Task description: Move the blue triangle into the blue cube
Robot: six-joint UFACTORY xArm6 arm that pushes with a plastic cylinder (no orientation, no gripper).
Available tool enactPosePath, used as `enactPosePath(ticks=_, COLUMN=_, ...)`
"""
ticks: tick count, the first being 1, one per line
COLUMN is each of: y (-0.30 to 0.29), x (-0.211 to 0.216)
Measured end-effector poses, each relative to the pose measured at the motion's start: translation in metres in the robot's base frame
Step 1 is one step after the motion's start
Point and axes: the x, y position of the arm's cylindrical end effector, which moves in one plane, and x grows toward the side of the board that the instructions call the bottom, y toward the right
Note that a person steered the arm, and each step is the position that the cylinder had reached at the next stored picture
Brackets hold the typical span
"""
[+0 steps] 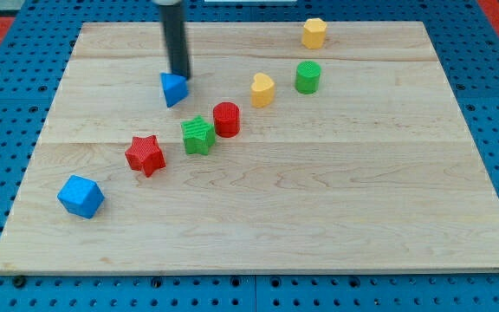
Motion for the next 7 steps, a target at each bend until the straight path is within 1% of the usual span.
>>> enactPosePath(ticks=1, y=-0.033, x=0.032)
enactPosePath(ticks=2, y=-0.014, x=-0.003)
enactPosePath(ticks=3, y=0.006, x=-0.027)
enactPosePath(ticks=4, y=0.051, x=0.011)
enactPosePath(ticks=5, y=0.025, x=0.042)
enactPosePath(ticks=6, y=-0.002, x=0.025)
enactPosePath(ticks=7, y=-0.005, x=0.003)
